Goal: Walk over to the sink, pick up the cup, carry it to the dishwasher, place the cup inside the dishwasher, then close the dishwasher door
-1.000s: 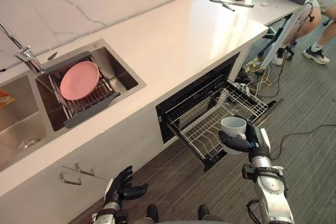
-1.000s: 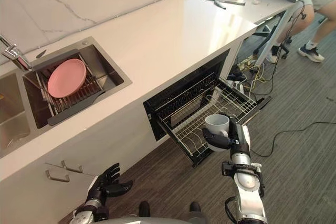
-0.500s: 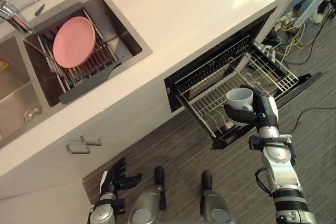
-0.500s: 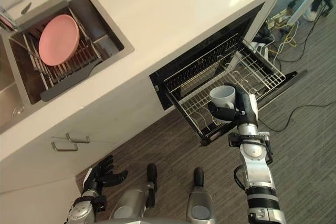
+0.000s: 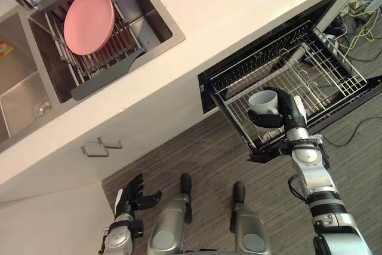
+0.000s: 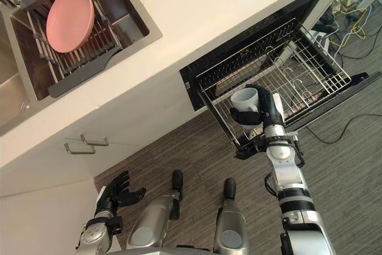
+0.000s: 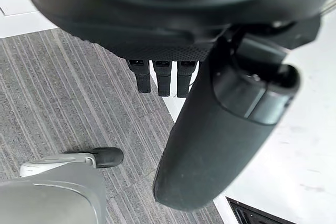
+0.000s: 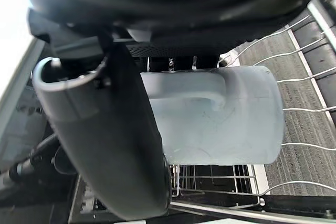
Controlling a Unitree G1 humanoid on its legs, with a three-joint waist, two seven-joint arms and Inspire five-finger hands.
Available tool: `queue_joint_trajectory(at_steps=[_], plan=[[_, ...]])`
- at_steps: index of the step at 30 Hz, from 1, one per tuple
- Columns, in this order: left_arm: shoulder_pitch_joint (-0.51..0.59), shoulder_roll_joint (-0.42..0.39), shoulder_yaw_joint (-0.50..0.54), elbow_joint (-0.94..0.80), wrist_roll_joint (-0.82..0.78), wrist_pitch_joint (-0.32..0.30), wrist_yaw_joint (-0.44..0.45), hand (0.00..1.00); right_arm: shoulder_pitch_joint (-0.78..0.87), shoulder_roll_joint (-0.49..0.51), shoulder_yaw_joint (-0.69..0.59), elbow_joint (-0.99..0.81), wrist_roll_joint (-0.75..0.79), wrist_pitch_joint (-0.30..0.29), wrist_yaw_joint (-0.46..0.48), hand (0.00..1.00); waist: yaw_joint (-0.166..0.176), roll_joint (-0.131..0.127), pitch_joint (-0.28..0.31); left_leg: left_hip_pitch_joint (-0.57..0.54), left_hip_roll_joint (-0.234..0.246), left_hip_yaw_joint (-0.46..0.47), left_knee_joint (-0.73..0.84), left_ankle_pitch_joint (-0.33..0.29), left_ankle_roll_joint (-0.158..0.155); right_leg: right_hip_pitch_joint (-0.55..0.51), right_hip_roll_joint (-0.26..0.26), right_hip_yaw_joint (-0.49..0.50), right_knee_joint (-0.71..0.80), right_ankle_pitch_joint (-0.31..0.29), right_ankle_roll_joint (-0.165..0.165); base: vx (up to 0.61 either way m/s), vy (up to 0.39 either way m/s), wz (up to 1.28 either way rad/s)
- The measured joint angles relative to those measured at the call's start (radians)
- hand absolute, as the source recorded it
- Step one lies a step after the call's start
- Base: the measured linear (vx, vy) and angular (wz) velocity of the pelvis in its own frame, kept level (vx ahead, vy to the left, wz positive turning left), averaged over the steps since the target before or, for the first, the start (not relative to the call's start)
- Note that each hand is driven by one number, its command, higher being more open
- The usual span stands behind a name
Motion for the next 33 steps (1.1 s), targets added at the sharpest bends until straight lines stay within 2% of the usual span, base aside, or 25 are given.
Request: queue_joint_trajectory(at_steps=[1,2,8,18,26,30,33], plan=[[-0.001,0.000,0.000,0.000,0.000,0.000,0.000,0.90,-0.012,0.000,0.000,0.015,0.000,0.000,0.000,0.30,0.001,0.000,0.001,-0.002,-0.001,-0.003,0.000,0.000,0.000,0.000,0.000,-0.003,0.000,0.000,0.000,-0.01,-0.005,0.06],[-0.001,0.000,-0.001,0.000,0.000,-0.001,0.000,0.90,-0.022,0.000,0.001,0.030,0.000,0.000,-0.003,0.90,0.003,0.001,0.001,-0.003,-0.001,-0.004,0.000,0.000,0.000,0.000,0.000,-0.005,0.000,-0.001,-0.001,0.00,-0.005,0.06],[-0.017,0.012,-0.037,-0.002,0.000,-0.009,0.003,0.90,-0.055,0.000,0.001,0.059,0.002,0.000,-0.018,0.90,0.007,0.010,0.022,-0.005,-0.001,-0.008,0.001,0.002,0.000,0.000,0.000,-0.009,0.001,-0.002,-0.003,0.00,-0.002,0.01],[-0.018,0.012,-0.072,-0.003,0.001,-0.010,0.017,0.90,-0.054,0.050,0.000,0.075,0.003,0.000,-0.037,0.90,0.013,0.011,0.023,-0.003,0.000,-0.008,-0.005,0.004,-0.002,-0.002,0.001,-0.007,0.001,-0.003,-0.004,0.00,0.000,0.00],[-0.018,0.011,-0.076,-0.003,0.001,-0.009,0.020,0.90,-0.050,0.078,0.000,0.071,0.001,0.000,-0.042,0.90,0.018,0.011,0.023,0.023,0.001,-0.004,-0.054,0.030,-0.003,-0.001,0.002,-0.004,0.001,-0.003,-0.005,0.00,-0.003,-0.01],[-0.018,0.011,-0.076,-0.003,0.002,-0.008,0.020,0.90,-0.012,0.079,-0.006,0.006,-0.001,0.001,-0.044,0.90,0.017,0.011,0.023,0.039,0.002,0.004,-0.071,0.035,-0.003,0.004,0.003,0.003,0.001,-0.003,-0.005,-0.01,-0.010,-0.05],[-0.017,0.008,-0.076,-0.002,0.003,-0.006,0.020,0.90,0.046,0.079,-0.015,-0.108,-0.028,0.001,-0.047,0.90,0.015,0.009,0.022,0.059,0.005,0.009,-0.085,0.036,-0.003,0.017,0.003,0.006,-0.004,-0.003,-0.005,0.00,-0.013,-0.05]])
